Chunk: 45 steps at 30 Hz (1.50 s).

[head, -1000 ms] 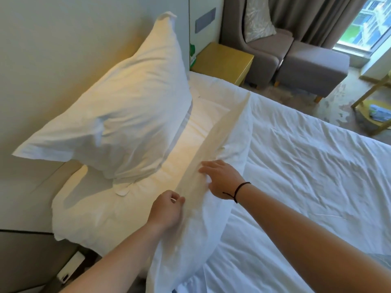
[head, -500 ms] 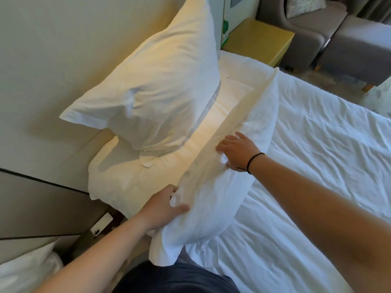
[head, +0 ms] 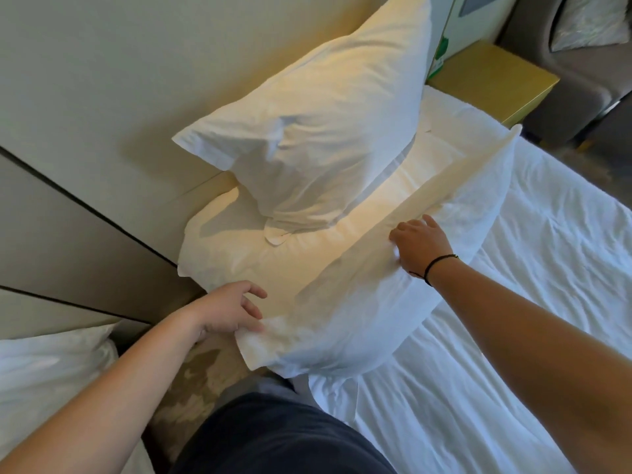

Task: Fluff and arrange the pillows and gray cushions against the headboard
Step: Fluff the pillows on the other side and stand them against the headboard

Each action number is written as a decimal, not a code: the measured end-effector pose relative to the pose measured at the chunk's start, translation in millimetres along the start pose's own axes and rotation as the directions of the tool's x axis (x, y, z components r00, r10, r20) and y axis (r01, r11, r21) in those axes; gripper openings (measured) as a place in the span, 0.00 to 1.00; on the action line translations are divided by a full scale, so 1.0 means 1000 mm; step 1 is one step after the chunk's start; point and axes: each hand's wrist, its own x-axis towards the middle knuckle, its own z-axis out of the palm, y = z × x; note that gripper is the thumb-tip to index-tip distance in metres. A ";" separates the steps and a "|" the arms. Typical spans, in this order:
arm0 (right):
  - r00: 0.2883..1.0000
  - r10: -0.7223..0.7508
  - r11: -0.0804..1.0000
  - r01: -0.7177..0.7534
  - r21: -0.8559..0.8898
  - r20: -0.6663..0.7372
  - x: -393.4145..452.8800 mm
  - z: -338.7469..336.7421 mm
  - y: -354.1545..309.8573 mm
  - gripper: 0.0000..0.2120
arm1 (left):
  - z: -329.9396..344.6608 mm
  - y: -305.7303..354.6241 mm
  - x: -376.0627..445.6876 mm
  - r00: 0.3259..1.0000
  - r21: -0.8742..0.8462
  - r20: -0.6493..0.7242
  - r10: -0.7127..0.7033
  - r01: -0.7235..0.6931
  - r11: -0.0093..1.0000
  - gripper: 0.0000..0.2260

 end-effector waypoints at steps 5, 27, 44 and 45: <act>1.000 0.001 0.999 -0.001 -0.042 0.006 -0.001 -0.001 -0.002 0.14 | 0.047 0.040 0.011 0.957 0.254 -0.218 0.194 -0.136 0.958 0.27; 0.974 0.213 0.976 -0.208 0.072 -0.073 -0.003 -0.012 0.035 0.06 | 0.088 0.096 0.047 0.804 0.493 -0.281 0.524 -0.347 0.798 0.15; 0.784 0.519 0.855 -0.479 0.199 -0.341 0.185 -0.155 0.117 0.08 | -0.098 0.240 0.142 0.534 0.258 -0.288 0.795 -0.756 0.602 0.15; 0.758 0.559 0.828 -0.498 0.256 -0.336 0.201 -0.150 0.116 0.07 | -0.106 0.241 0.165 0.585 0.244 -0.292 0.757 -0.720 0.650 0.13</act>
